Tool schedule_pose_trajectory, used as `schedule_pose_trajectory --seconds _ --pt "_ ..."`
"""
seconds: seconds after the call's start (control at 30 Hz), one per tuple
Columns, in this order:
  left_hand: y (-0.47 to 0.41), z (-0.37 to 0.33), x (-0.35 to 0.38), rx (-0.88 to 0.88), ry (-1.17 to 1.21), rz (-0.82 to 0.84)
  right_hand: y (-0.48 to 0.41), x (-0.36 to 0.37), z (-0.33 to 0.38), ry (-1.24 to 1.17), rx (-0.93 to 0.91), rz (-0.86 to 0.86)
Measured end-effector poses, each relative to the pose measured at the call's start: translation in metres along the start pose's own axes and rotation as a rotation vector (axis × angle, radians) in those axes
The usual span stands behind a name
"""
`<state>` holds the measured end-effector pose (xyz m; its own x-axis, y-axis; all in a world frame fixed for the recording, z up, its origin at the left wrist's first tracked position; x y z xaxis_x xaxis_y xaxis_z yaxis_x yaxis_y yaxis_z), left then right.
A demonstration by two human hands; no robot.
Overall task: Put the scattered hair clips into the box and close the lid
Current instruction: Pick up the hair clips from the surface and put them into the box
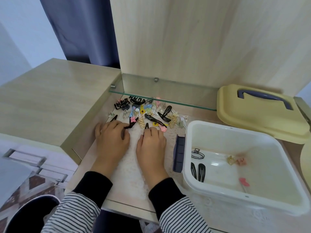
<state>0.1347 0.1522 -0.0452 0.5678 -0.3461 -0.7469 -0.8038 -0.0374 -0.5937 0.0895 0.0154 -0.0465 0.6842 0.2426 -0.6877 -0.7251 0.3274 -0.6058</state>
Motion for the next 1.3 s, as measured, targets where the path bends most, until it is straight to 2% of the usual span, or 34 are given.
schedule_pose_trajectory --seconds 0.2,0.37,0.47,0.63,0.73,0.83,0.97,1.07,1.13,1.2,1.3 --pt "-0.001 0.0 -0.003 -0.007 0.056 -0.009 -0.003 -0.004 0.003 -0.017 0.0 0.021" --pt "-0.004 -0.001 -0.011 -0.045 0.298 0.005 -0.004 -0.011 0.01 -0.009 -0.02 0.06" --pt "-0.008 0.001 -0.019 -0.135 0.469 0.012 -0.006 -0.024 0.019 -0.022 -0.042 0.101" --pt "-0.022 -0.005 -0.047 -0.325 0.659 -0.022 -0.017 -0.05 0.037 -0.045 -0.039 0.206" --pt "-0.035 -0.019 -0.069 -0.348 0.732 -0.046 -0.025 -0.076 0.049 -0.092 -0.103 0.329" --pt "-0.047 -0.047 -0.088 -0.334 0.838 -0.009 -0.042 -0.115 0.044 -0.148 -0.095 0.379" --pt "-0.055 -0.097 -0.1 -0.282 0.979 0.16 -0.072 -0.163 0.01 -0.141 -0.048 0.407" --pt "-0.051 -0.137 -0.094 -0.321 1.074 0.356 -0.086 -0.179 -0.029 -0.089 -0.052 0.557" --pt "-0.044 -0.17 -0.091 -0.285 1.077 0.485 -0.09 -0.182 -0.059 -0.062 -0.039 0.653" --pt "-0.031 -0.202 -0.087 -0.191 1.014 0.646 -0.088 -0.178 -0.084 -0.02 -0.049 0.757" --pt "-0.007 -0.239 -0.074 0.073 0.711 0.835 -0.072 -0.163 -0.112 0.006 -0.031 0.982"
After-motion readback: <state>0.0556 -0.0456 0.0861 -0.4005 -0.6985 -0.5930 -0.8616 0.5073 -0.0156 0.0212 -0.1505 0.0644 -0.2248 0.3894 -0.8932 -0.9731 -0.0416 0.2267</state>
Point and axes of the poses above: each hand's wrist, its own y-axis away from the middle knuckle, its own x-axis out of the palm, z = x × y, the point moved 10 cm from there along -y, towards the middle knuckle, and after that the axes turned 11 degrees about -z, right-handed, at the moved point
